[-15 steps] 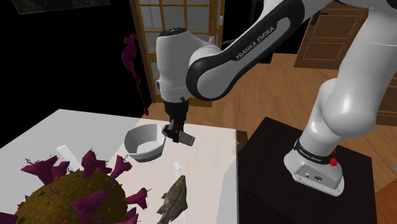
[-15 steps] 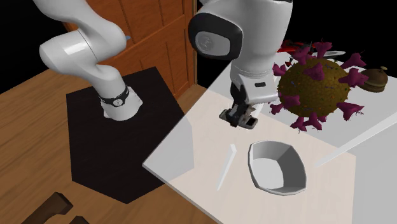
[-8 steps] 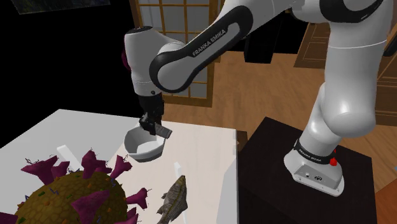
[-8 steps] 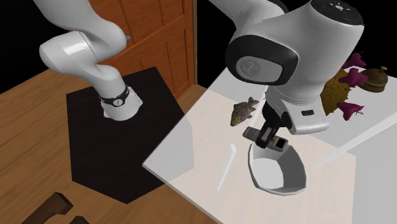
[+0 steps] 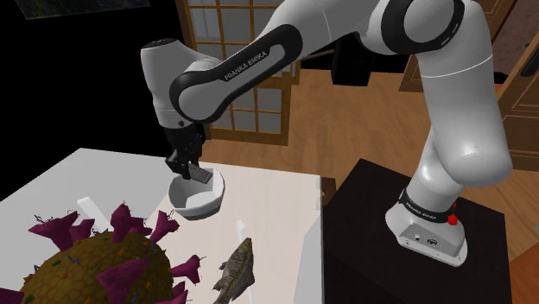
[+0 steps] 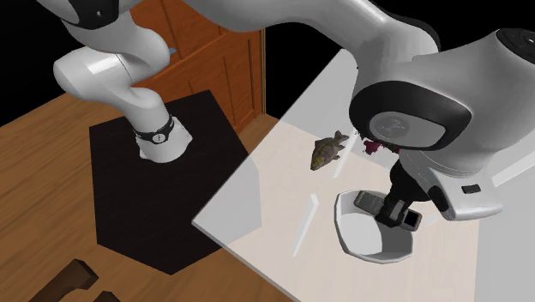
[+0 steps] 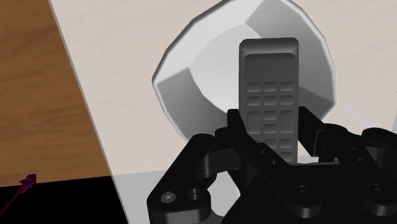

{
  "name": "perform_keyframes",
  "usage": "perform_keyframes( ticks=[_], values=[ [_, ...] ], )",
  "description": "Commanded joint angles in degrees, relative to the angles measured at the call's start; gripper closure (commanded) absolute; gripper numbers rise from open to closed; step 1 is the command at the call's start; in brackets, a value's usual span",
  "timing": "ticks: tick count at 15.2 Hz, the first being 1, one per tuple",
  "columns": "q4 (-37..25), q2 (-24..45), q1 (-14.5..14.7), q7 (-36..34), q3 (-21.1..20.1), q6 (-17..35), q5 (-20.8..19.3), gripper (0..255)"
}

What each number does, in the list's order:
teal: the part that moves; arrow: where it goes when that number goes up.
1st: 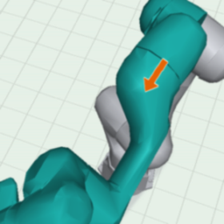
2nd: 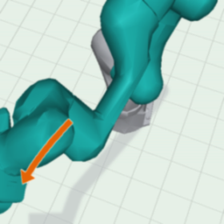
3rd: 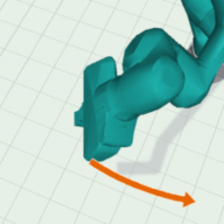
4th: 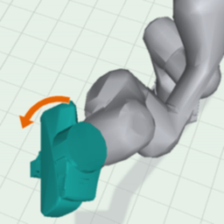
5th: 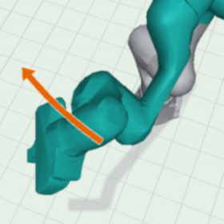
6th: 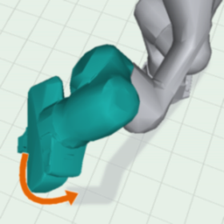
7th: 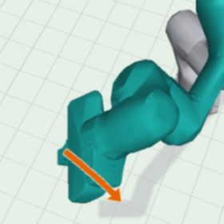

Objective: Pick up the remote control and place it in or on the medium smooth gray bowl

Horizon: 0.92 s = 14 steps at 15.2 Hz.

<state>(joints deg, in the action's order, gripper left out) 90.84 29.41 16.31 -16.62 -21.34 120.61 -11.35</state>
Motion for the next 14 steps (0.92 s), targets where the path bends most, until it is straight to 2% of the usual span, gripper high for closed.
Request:
perform_keyframes(
  ticks=[1,10,14],
  values=[
    [0.21,0.88,0.10,-0.10,0.21,1.07,-0.34,255],
    [2.46,4.37,0.61,-1.00,1.17,6.65,-1.84,255],
    [2.46,4.37,0.61,-1.00,1.17,6.65,-1.84,255]
  ],
)
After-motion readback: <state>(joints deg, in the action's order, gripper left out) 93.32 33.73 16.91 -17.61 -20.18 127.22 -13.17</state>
